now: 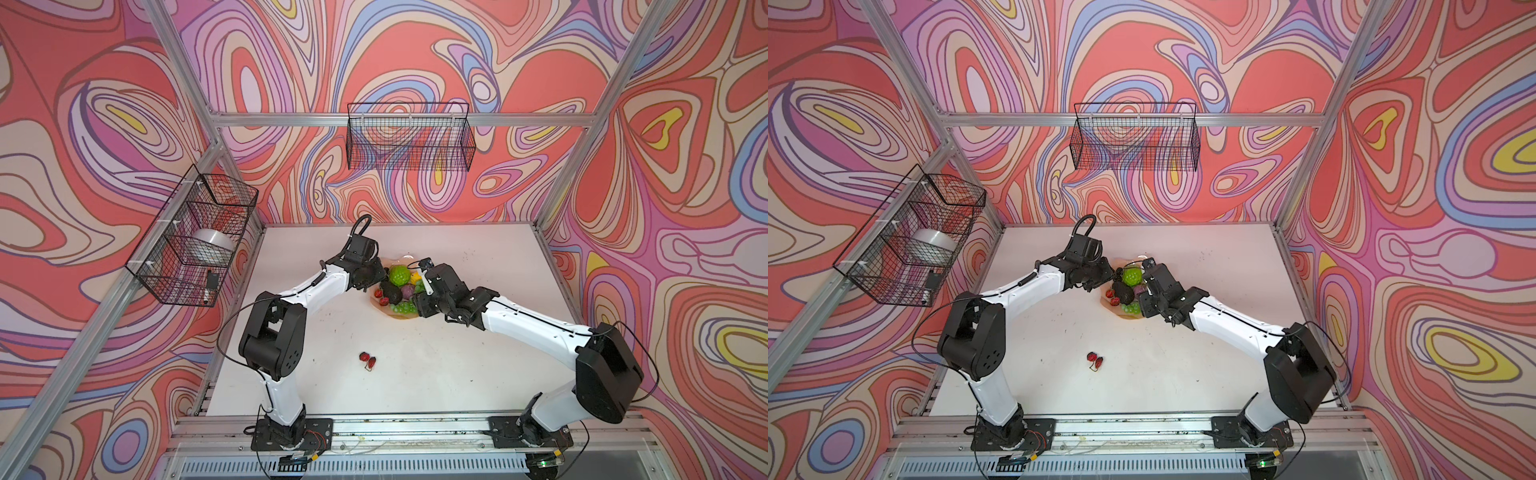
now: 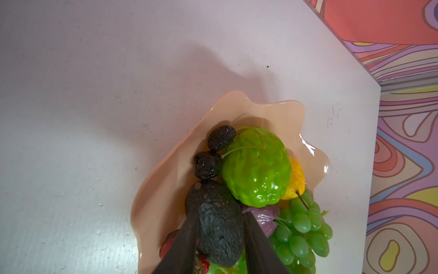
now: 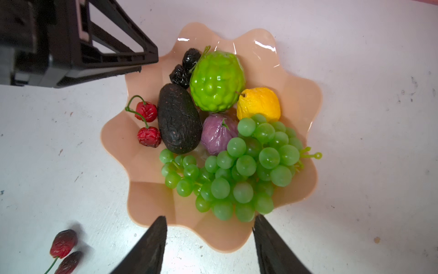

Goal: Place and organize the fake fruits in the fruit bowl
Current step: 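Carry the red cherries with the left gripper into the bowl beside the avocado, then withdraw the left gripper while the right gripper reaches down to the last red cherries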

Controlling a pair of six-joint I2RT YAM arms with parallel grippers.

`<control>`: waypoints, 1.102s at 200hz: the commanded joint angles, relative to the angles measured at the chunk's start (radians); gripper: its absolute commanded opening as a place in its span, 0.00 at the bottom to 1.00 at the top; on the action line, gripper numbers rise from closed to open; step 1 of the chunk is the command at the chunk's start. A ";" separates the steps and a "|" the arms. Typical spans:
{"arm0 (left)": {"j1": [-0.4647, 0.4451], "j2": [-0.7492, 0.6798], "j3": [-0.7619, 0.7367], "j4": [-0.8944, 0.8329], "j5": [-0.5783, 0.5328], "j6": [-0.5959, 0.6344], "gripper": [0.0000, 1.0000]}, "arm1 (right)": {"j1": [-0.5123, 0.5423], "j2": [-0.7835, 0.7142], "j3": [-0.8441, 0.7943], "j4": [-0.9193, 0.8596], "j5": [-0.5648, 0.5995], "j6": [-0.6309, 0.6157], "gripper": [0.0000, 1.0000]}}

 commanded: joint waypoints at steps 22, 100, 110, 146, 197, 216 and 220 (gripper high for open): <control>-0.001 -0.119 0.036 -0.089 -0.055 0.068 0.41 | 0.007 -0.013 0.030 -0.014 -0.005 0.001 0.62; 0.005 -0.385 -0.126 -0.253 -0.120 0.181 0.65 | 0.166 0.047 0.070 -0.062 -0.076 0.044 0.62; 0.009 -0.423 -0.169 -0.277 -0.139 0.185 0.67 | 0.190 0.058 0.059 -0.068 -0.095 0.062 0.62; 0.023 -0.564 -0.317 -0.344 -0.196 0.158 0.69 | 0.257 0.105 0.017 -0.044 -0.210 0.158 0.62; 0.032 -0.720 -0.473 -0.372 -0.279 0.064 0.72 | 0.356 0.229 0.088 -0.045 -0.219 0.121 0.63; 0.032 -0.740 -0.501 -0.386 -0.277 0.030 0.72 | 0.379 0.281 0.141 -0.068 -0.195 0.078 0.63; 0.032 -0.739 -0.504 -0.394 -0.278 0.024 0.73 | 0.384 0.289 0.150 -0.073 -0.192 0.070 0.63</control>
